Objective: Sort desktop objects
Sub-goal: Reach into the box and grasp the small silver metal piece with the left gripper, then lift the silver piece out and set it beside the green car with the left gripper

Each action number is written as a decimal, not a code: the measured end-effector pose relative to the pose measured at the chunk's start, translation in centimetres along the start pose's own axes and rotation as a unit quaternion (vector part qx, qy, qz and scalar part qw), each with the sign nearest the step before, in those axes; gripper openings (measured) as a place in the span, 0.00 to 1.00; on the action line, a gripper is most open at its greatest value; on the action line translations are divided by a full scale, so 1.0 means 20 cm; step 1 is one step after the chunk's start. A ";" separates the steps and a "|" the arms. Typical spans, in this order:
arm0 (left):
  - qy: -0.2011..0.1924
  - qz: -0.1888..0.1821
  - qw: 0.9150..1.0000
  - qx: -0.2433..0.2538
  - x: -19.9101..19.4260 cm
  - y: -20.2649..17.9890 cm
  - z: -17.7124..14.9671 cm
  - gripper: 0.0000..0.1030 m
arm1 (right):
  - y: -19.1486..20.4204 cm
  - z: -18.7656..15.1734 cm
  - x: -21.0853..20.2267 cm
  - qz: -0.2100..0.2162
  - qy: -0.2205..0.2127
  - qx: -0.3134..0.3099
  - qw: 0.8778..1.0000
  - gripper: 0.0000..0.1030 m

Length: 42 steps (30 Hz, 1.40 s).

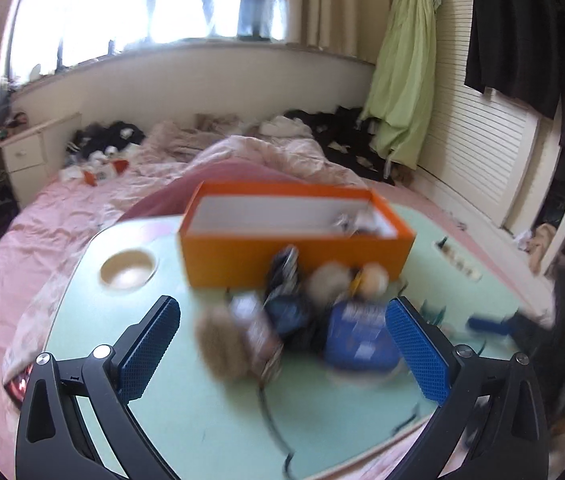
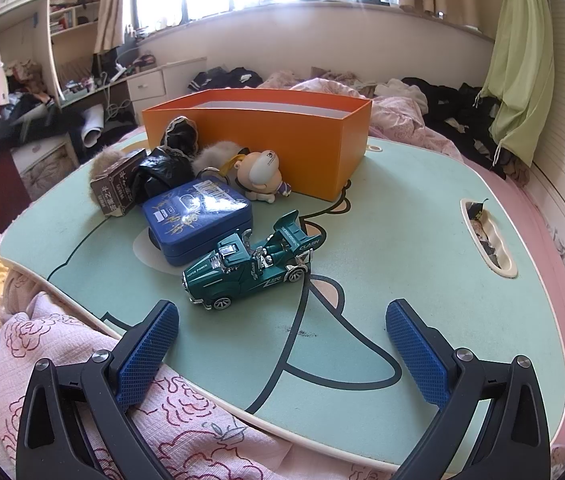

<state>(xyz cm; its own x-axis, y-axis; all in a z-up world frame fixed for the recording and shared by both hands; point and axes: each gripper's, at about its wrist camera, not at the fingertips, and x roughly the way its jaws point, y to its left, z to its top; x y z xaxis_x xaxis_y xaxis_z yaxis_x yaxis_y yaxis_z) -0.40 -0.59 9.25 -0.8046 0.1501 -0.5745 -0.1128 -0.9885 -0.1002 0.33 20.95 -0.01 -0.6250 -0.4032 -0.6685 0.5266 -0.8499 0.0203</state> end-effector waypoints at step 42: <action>0.156 -0.056 0.986 -0.004 0.59 -0.20 0.54 0.17 | 0.01 0.03 0.00 0.005 -0.004 0.000 1.000 1.00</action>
<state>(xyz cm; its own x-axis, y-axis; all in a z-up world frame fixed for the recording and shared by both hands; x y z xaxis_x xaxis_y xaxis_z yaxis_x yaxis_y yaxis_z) -15.81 5.06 11.62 -0.5688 0.2565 -0.7815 -0.1855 -0.9657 -0.1819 0.10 20.57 0.33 -0.6246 -0.4149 -0.6617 0.5330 -0.8457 0.0272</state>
